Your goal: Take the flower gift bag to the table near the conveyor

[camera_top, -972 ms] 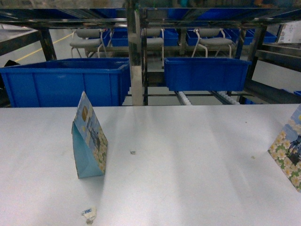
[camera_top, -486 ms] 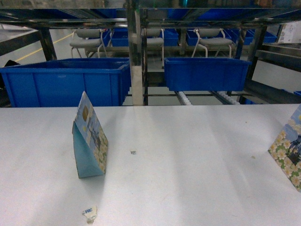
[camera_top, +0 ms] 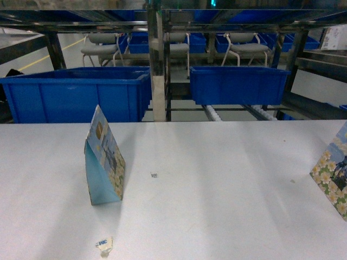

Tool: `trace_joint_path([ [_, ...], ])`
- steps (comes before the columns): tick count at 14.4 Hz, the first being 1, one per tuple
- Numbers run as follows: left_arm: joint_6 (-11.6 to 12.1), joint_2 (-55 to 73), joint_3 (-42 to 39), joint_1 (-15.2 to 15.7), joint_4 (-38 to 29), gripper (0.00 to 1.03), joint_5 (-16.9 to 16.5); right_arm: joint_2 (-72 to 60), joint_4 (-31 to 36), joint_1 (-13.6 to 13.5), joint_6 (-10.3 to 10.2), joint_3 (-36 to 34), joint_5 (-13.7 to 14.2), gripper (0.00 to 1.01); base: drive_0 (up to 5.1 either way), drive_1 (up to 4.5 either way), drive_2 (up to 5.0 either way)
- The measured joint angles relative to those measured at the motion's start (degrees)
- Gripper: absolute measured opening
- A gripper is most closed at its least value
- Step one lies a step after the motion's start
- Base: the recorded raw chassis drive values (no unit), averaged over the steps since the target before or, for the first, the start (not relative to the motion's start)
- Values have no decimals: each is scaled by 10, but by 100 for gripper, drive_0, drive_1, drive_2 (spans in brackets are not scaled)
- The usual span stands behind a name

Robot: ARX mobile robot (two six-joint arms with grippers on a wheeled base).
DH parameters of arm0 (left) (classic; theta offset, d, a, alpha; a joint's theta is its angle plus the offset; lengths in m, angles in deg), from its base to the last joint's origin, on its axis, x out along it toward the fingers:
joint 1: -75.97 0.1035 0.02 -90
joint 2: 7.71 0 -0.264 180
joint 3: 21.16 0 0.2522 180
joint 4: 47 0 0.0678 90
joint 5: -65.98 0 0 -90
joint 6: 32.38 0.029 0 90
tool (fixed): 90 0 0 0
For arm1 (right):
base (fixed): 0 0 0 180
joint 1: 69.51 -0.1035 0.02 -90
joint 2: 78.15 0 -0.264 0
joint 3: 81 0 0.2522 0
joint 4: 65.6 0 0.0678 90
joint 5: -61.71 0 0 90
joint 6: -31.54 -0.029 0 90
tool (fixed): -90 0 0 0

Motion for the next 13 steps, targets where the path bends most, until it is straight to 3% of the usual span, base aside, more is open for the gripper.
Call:
trace_joint_path([
  [3,0,-51,-16,-4,37,2,-6,22,-11,0,0,-9,0,2,0,0,0],
  [4,0,-87,-36,-4,44,2,-6,128,-100,0,0,-22,0,2,0,0,0],
  [9,0,-192,-36,-4,142,2,-6,129,-102,0,0,-22,0,2,0,0,0],
  [13,0,-224,-36,-4,173,2,-6,129,-102,0,0,-22,0,2,0,0,0],
])
